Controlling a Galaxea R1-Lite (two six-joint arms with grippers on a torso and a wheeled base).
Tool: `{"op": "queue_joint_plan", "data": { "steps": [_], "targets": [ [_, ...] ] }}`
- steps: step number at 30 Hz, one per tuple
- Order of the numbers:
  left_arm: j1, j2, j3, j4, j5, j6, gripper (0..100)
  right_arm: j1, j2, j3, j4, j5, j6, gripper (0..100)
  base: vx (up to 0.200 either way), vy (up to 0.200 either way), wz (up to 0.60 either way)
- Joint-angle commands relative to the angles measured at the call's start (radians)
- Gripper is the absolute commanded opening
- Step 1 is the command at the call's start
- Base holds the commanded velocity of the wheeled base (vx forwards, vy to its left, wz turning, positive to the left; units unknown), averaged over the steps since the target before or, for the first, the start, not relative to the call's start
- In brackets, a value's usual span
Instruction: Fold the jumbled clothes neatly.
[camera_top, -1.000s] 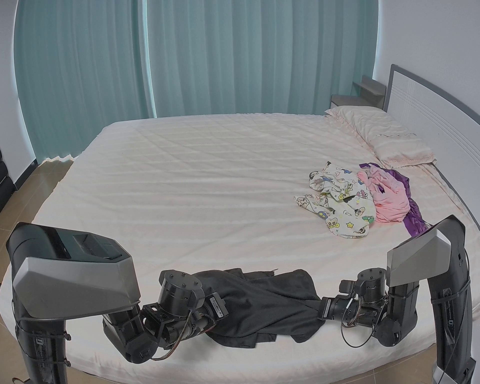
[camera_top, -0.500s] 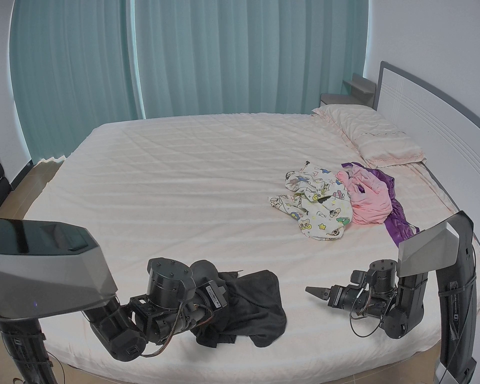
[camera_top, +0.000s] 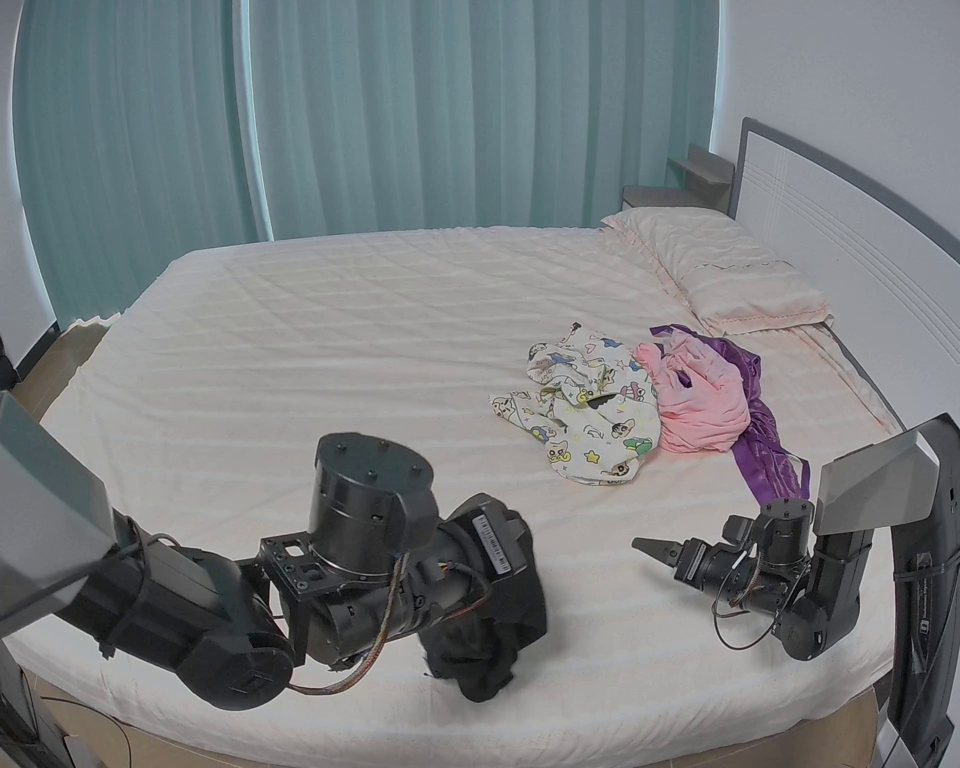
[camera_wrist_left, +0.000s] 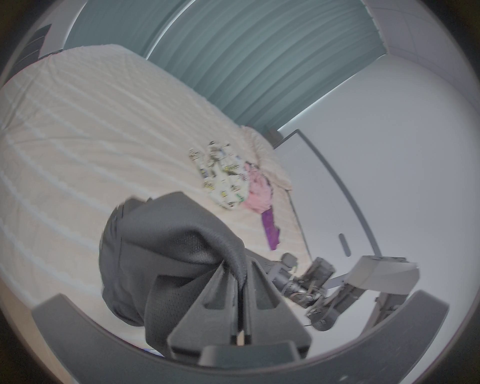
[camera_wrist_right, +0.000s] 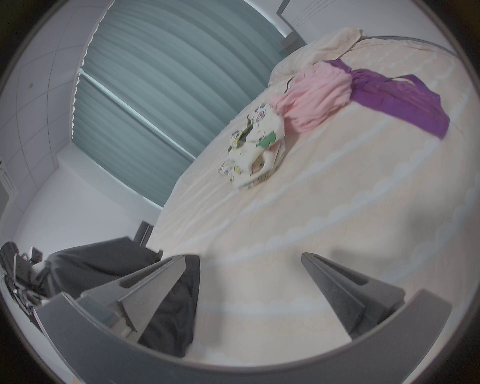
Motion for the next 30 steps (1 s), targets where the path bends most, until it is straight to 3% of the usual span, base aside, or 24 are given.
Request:
{"op": "queue_joint_plan", "data": {
  "steps": [1,7,24,30],
  "targets": [
    [-0.057,-0.040,-0.075,0.008,0.028,0.000,0,-0.037,-0.021,-0.032,-0.017,0.000,0.035,100,0.000,0.000,0.00],
    [-0.084,-0.040,-0.093,0.005,0.039,-0.001,0,-0.071,-0.024,-0.046,-0.017,0.000,0.045,100,0.000,0.000,0.00],
    [-0.084,-0.037,-0.046,0.002,0.045,-0.003,0,-0.069,-0.013,-0.058,-0.015,-0.003,0.043,100,0.000,0.000,0.00],
    [-0.086,-0.043,-0.066,-0.005,0.014,-0.003,0,-0.069,-0.013,-0.060,-0.015,-0.003,0.043,100,0.000,0.000,0.00]
  ]
}}
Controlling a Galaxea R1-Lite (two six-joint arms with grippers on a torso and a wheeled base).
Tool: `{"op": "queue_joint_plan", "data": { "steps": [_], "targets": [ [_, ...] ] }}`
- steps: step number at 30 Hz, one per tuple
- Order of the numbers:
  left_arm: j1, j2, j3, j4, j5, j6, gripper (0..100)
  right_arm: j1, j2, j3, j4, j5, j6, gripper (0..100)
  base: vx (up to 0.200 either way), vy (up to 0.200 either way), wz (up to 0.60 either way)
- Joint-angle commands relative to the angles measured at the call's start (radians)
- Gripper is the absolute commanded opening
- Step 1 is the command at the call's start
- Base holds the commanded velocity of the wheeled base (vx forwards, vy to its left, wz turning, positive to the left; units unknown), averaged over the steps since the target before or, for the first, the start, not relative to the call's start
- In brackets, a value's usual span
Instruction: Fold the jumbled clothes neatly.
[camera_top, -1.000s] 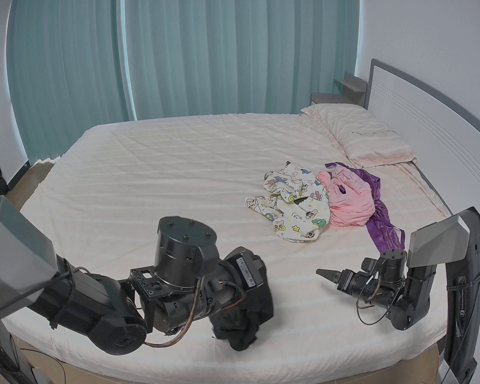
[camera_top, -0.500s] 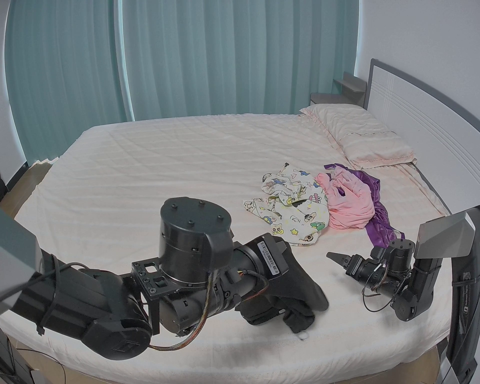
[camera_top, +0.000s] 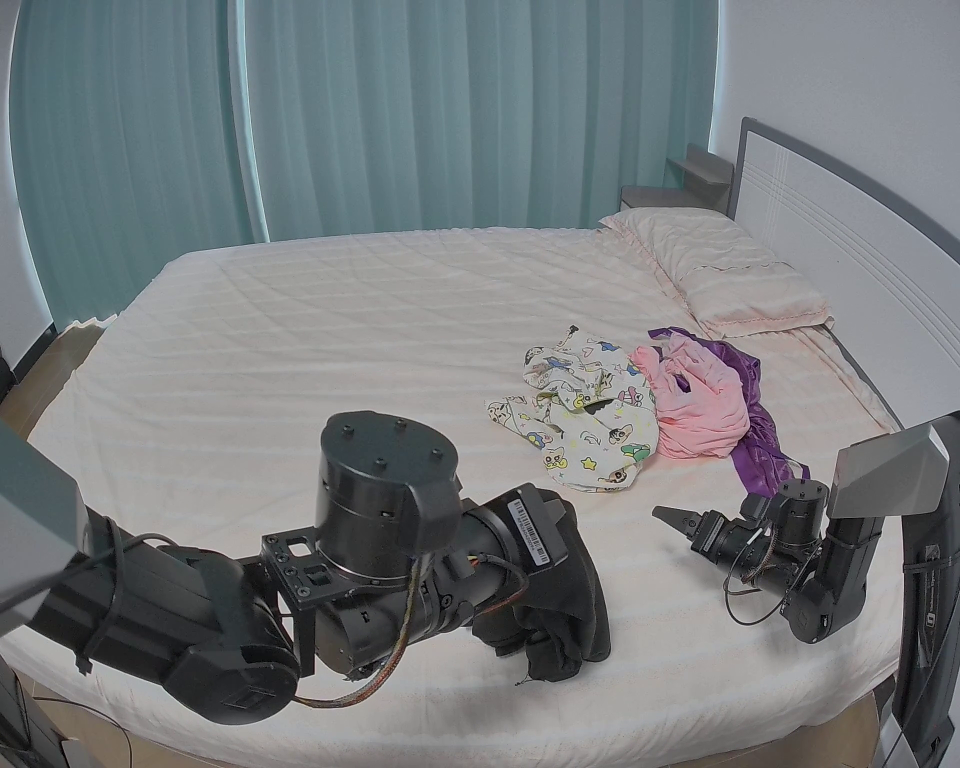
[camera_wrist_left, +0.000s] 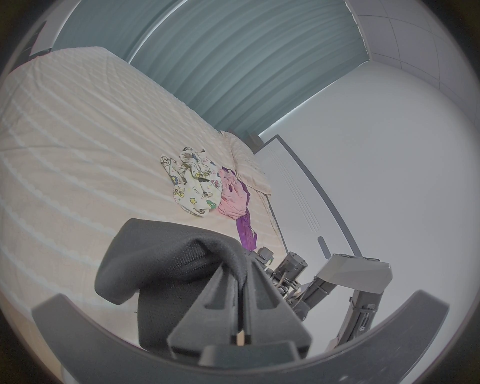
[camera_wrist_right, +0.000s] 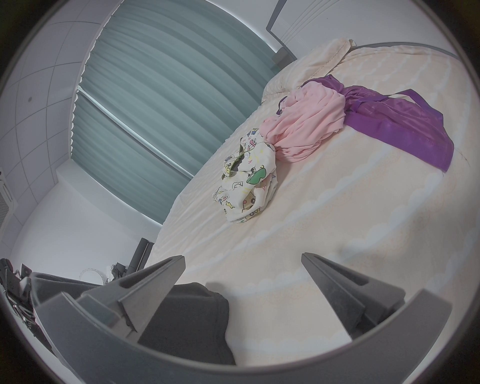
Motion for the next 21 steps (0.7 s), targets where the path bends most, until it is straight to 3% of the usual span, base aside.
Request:
{"op": "queue_joint_plan", "data": {
  "steps": [1,7,14,16,21],
  "targets": [
    [-0.011,-0.006,-0.021,-0.004,-0.028,0.001,0,0.000,0.004,-0.002,-0.015,0.001,0.000,100,0.000,0.000,0.00],
    [-0.027,-0.037,-0.036,-0.004,-0.159,-0.001,0,0.000,0.007,-0.002,-0.015,0.001,0.000,100,0.000,0.000,0.00],
    [0.031,-0.032,0.042,0.003,-0.212,-0.001,0,-0.001,0.017,-0.003,-0.015,-0.001,0.000,100,0.000,0.000,0.00],
    [0.081,-0.034,0.120,0.000,-0.243,0.002,0,-0.003,0.017,-0.003,-0.015,-0.001,-0.002,100,0.000,0.000,0.00],
    [0.289,-0.037,0.295,0.003,-0.398,0.058,0,-0.001,0.017,-0.003,-0.015,-0.001,-0.002,100,0.000,0.000,0.00]
  ]
}}
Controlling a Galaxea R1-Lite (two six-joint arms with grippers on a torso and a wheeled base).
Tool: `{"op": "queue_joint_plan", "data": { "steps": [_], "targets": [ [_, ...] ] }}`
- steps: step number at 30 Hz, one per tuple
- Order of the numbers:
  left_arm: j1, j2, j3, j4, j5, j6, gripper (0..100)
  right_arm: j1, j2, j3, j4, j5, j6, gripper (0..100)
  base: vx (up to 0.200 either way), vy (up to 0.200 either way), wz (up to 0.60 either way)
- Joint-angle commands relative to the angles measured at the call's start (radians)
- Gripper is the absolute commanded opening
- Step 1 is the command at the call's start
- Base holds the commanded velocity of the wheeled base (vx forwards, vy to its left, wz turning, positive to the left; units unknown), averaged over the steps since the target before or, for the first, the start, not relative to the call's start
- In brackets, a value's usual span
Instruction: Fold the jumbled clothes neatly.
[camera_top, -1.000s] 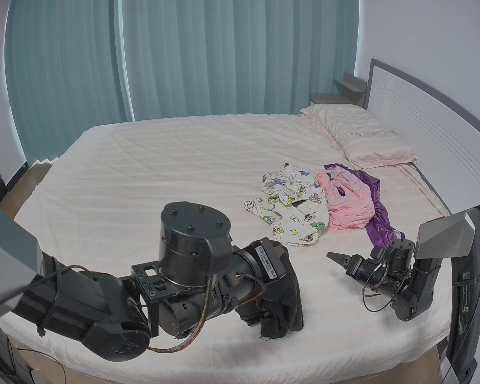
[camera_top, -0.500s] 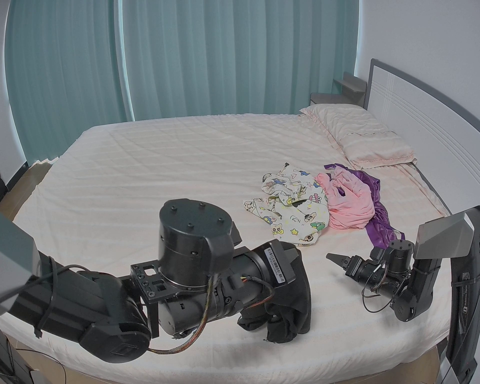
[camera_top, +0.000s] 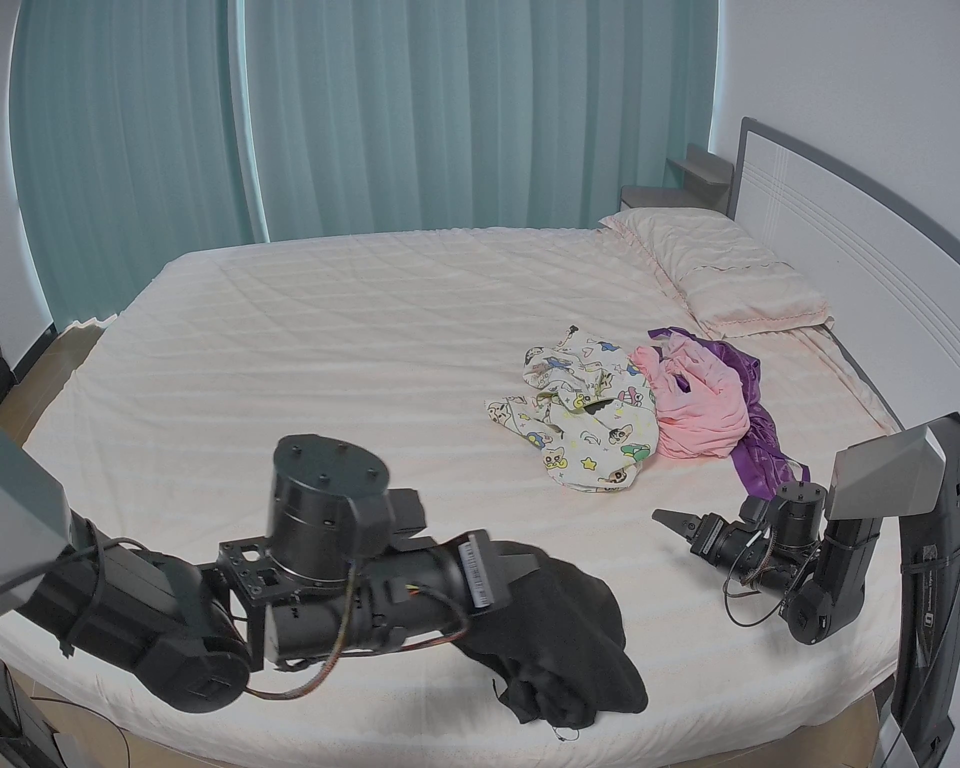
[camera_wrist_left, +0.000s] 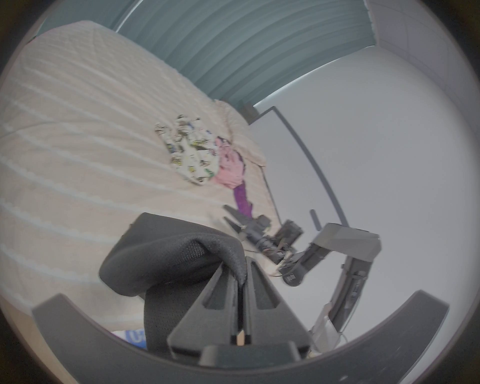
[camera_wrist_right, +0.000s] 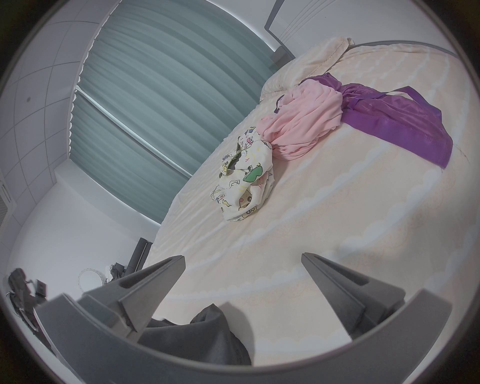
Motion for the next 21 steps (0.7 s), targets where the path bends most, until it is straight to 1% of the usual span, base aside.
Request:
{"op": "queue_joint_plan", "data": {
  "steps": [1,4,6,7,9,11,12,14,18,20,21],
  "targets": [
    [0.233,-0.006,0.195,0.007,-0.142,0.086,0,0.001,0.005,-0.001,-0.015,0.001,-0.001,100,0.000,0.000,0.00],
    [0.351,0.005,0.260,0.036,-0.199,0.209,0,0.001,0.005,-0.001,-0.015,0.000,-0.001,100,0.000,0.000,0.00],
    [0.405,0.031,0.276,0.105,-0.213,0.275,0,0.001,0.006,-0.001,-0.015,0.000,-0.001,100,0.000,0.000,0.00],
    [0.408,0.037,0.278,0.116,-0.213,0.283,0,0.001,0.006,-0.001,-0.015,0.000,-0.001,100,0.000,0.000,0.00],
    [0.439,0.077,0.278,0.191,-0.203,0.336,0,0.001,0.006,-0.001,-0.013,0.000,-0.002,100,0.000,0.000,0.00],
    [0.465,0.095,0.281,0.213,-0.202,0.372,0,0.001,0.008,-0.001,-0.013,0.000,-0.002,100,0.000,0.000,0.00],
    [0.465,0.095,0.281,0.213,-0.202,0.372,0,0.001,0.008,-0.001,-0.013,0.000,-0.002,100,0.000,0.000,0.00],
    [0.486,0.121,0.290,0.216,-0.191,0.413,0,0.002,0.008,0.002,-0.013,0.000,-0.002,100,0.000,0.000,0.00],
    [0.482,0.187,0.292,0.211,-0.105,0.431,0,0.005,0.014,0.000,-0.015,-0.002,-0.005,100,0.000,0.000,0.00],
    [0.477,0.207,0.293,0.210,-0.082,0.437,0,0.007,0.014,0.000,-0.013,-0.002,-0.005,100,0.000,0.000,0.00],
    [0.477,0.215,0.293,0.210,-0.078,0.442,100,0.009,0.014,0.000,-0.015,-0.002,-0.005,100,0.000,0.000,0.00]
  ]
}}
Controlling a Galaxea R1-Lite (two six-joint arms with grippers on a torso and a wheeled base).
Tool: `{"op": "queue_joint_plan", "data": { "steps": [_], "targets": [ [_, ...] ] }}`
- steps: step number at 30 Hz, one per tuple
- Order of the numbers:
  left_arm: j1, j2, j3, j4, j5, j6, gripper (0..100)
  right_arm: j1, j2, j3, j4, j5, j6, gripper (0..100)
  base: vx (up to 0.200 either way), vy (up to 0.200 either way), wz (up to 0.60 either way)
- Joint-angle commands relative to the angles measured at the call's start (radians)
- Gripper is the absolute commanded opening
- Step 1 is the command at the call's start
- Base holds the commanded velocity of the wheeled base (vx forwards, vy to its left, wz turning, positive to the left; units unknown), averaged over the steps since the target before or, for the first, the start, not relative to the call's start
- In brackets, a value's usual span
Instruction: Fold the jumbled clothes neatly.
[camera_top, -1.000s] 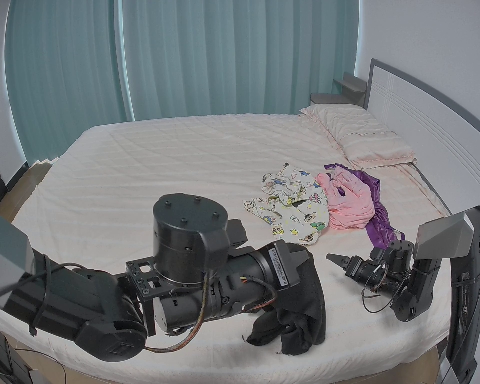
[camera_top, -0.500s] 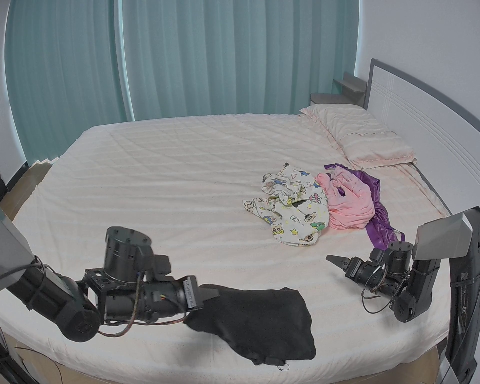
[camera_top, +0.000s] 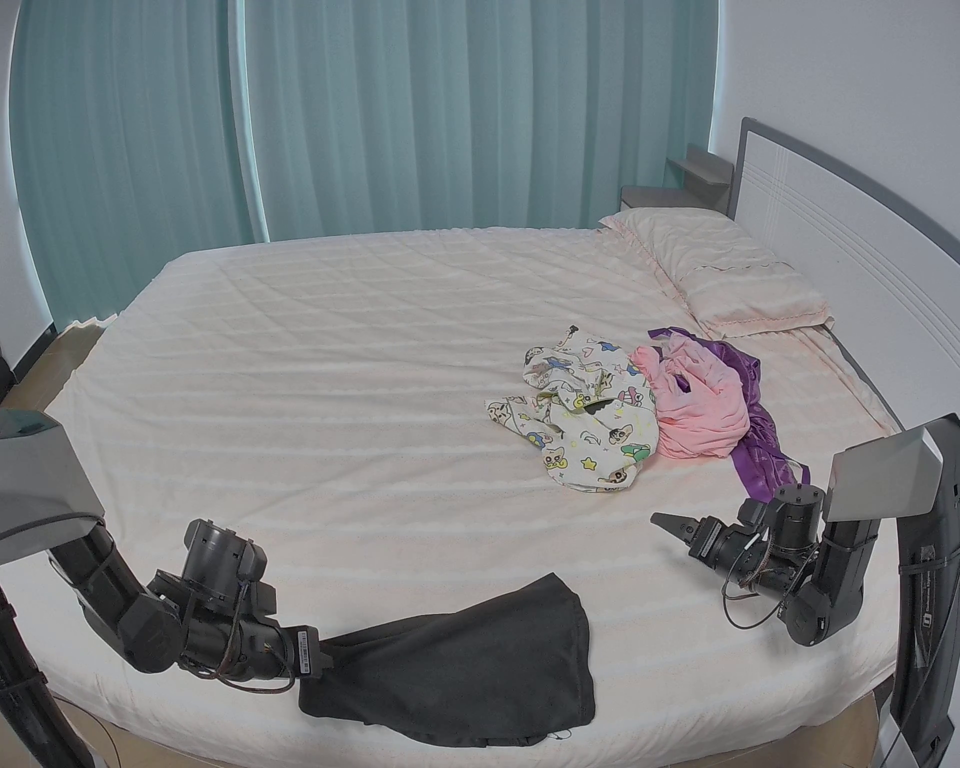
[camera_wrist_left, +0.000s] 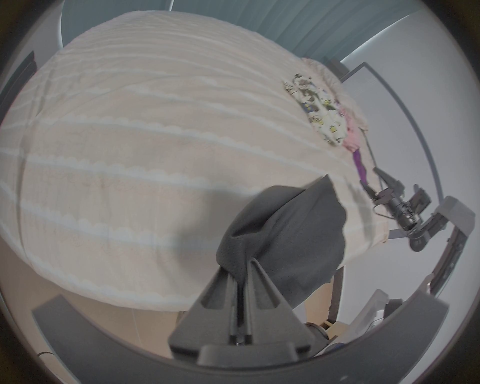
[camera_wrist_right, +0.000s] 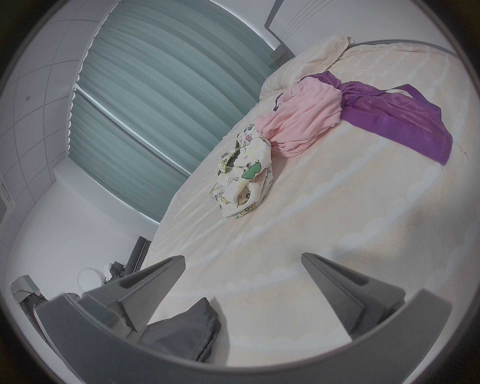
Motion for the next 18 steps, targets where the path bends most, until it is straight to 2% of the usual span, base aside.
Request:
{"op": "queue_joint_plan", "data": {
  "steps": [1,8,10,12,14,18],
  "targets": [
    [0.001,0.076,0.007,0.001,0.014,0.009,100,0.005,0.006,0.001,-0.013,0.000,0.000,100,0.000,0.000,0.00],
    [0.006,0.061,0.015,-0.007,0.010,-0.011,100,0.031,-0.004,0.004,-0.012,0.002,-0.003,100,0.000,0.000,0.00],
    [0.013,0.056,-0.008,-0.013,0.010,-0.060,100,0.052,-0.007,0.008,-0.012,0.000,-0.005,100,0.000,0.000,0.00],
    [0.012,0.062,-0.057,-0.016,0.021,-0.150,100,0.082,-0.007,0.008,-0.010,-0.006,-0.005,100,0.000,0.000,0.00],
    [0.006,0.080,-0.073,-0.017,0.028,-0.184,100,0.106,-0.003,0.008,-0.010,-0.018,-0.006,100,0.000,0.000,0.00],
    [-0.010,0.125,-0.079,-0.034,0.051,-0.173,100,0.160,0.008,0.002,-0.010,-0.038,-0.008,100,0.000,0.000,0.00]
  ]
}}
